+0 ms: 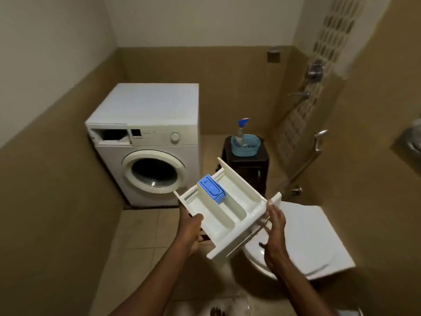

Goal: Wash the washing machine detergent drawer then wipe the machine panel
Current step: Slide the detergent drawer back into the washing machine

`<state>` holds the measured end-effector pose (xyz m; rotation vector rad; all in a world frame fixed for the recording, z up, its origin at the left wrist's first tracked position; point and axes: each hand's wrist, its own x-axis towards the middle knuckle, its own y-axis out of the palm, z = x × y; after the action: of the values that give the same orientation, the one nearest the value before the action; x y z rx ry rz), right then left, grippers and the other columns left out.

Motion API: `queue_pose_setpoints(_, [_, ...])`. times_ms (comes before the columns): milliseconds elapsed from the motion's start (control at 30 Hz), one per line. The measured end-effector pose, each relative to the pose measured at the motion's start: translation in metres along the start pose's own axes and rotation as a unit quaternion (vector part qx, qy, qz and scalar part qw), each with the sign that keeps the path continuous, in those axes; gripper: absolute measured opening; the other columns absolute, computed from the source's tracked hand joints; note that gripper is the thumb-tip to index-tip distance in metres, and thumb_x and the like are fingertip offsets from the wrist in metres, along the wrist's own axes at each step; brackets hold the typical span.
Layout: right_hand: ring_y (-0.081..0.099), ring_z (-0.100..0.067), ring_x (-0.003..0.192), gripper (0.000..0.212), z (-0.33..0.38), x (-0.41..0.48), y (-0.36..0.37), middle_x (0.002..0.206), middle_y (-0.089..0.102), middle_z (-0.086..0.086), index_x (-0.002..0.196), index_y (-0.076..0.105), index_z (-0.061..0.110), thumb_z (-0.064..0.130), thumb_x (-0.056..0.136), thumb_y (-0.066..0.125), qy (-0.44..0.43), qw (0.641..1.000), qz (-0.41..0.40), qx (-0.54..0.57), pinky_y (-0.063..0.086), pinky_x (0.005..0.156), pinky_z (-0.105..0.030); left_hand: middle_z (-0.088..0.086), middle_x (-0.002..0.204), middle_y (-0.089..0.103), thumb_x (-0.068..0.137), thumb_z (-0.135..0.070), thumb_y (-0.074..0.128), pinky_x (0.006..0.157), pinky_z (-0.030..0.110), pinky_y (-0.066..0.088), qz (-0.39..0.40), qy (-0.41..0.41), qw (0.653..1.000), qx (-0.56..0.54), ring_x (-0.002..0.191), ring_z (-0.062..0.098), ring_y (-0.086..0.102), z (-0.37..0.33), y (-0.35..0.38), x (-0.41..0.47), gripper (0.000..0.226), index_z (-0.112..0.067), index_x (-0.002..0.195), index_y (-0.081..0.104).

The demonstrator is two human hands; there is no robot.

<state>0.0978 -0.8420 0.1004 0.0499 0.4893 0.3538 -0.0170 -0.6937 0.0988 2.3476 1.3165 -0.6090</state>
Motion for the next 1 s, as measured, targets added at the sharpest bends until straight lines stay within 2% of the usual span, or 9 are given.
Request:
queue_pose_setpoints(67, [0.043,-0.019,0.125,0.086,0.015,0.024,0.02,0.143,0.043,0.004,0.141,0.038,0.032,0.078,0.07,0.053,-0.008,0.999,0.022,-0.046,0.034,0.105,-0.048,0.003,0.129,0.061,0.094,0.006,0.036,0.057,0.042,0.059,-0.017,-0.006,1.0,0.002,0.099,0.029,0.066,-0.019,-0.021,0.017,0.069,-0.042,0.143,0.029])
queue_pose_setpoints(167, [0.05,-0.019,0.114,0.045,0.042,0.061,0.05,0.131,0.056,-0.001,0.124,0.057,0.028,0.056,0.09,0.049,-0.036,0.987,0.109,-0.109,0.035,0.097,-0.038,0.006,0.125,0.063,0.094,0.004,0.039,0.052,0.038,0.057,-0.053,-0.007,0.999,0.007,0.094,0.029,0.067,-0.049,-0.05,0.042,0.064,-0.041,0.141,0.032])
queue_pose_setpoints(333, [0.059,-0.041,0.113,0.059,0.08,0.117,0.108,0.119,0.062,-0.026,0.117,0.065,0.02,0.065,0.079,0.058,0.059,0.919,0.295,-0.253,0.046,0.102,-0.049,0.004,0.115,0.066,0.094,0.001,0.041,0.056,0.035,0.056,-0.08,0.008,0.995,0.051,0.087,0.028,0.067,-0.088,-0.088,0.078,0.065,-0.042,0.142,0.033])
queue_pose_setpoints(500, [0.066,-0.03,0.104,0.073,0.082,0.154,0.156,0.109,0.07,-0.012,0.118,0.065,0.019,0.062,0.06,0.076,0.091,0.835,0.416,-0.35,0.052,0.095,-0.046,0.012,0.118,0.067,0.095,-0.004,0.048,0.041,0.026,0.049,-0.084,0.026,0.995,0.056,0.07,0.023,0.067,-0.105,-0.117,0.108,0.062,-0.042,0.143,0.035])
queue_pose_setpoints(633, [0.064,-0.024,0.091,0.059,0.074,0.168,0.193,0.099,0.069,-0.01,0.115,0.066,0.017,0.049,0.067,0.077,0.124,0.792,0.433,-0.411,0.055,0.076,-0.037,0.009,0.108,0.07,0.092,-0.013,0.063,0.046,0.03,0.053,-0.092,0.026,0.994,0.049,0.076,0.023,0.071,-0.116,-0.143,0.134,0.056,-0.037,0.137,0.04])
queue_pose_setpoints(733, [0.065,-0.028,0.097,0.046,0.068,0.174,0.225,0.107,0.068,-0.014,0.117,0.064,0.017,0.04,0.078,0.075,0.157,0.766,0.443,-0.438,0.057,0.08,-0.043,0.008,0.111,0.068,0.088,-0.024,0.072,0.061,0.032,0.057,-0.108,0.023,0.992,0.063,0.09,0.022,0.07,-0.126,-0.165,0.156,0.053,-0.025,0.134,0.046])
queue_pose_setpoints(833, [0.062,-0.034,0.109,0.049,0.063,0.178,0.264,0.117,0.064,-0.017,0.119,0.061,0.011,0.036,0.079,0.075,0.198,0.778,0.421,-0.421,0.056,0.082,-0.051,0.013,0.118,0.067,0.089,-0.029,0.07,0.057,0.028,0.054,-0.101,0.011,0.991,0.083,0.086,0.021,0.069,-0.141,-0.195,0.185,0.053,-0.02,0.135,0.046])
queue_pose_setpoints(900, [0.061,-0.034,0.109,0.047,0.058,0.177,0.297,0.116,0.063,-0.016,0.117,0.061,0.012,0.038,0.08,0.074,0.173,0.781,0.405,-0.443,0.057,0.083,-0.051,0.013,0.119,0.068,0.089,-0.032,0.069,0.052,0.025,0.053,-0.09,0.008,0.992,0.088,0.083,0.021,0.069,-0.155,-0.217,0.203,0.052,-0.021,0.135,0.047])
queue_pose_setpoints(1000, [0.067,-0.031,0.097,0.04,0.051,0.174,0.345,0.107,0.068,-0.014,0.111,0.064,0.011,0.041,0.085,0.069,0.111,0.81,0.372,-0.44,0.06,0.076,-0.042,0.011,0.123,0.068,0.084,-0.042,0.072,0.07,0.038,0.059,-0.056,-0.006,0.997,0.056,0.093,0.025,0.07,-0.174,-0.255,0.232,0.06,-0.024,0.137,0.048])
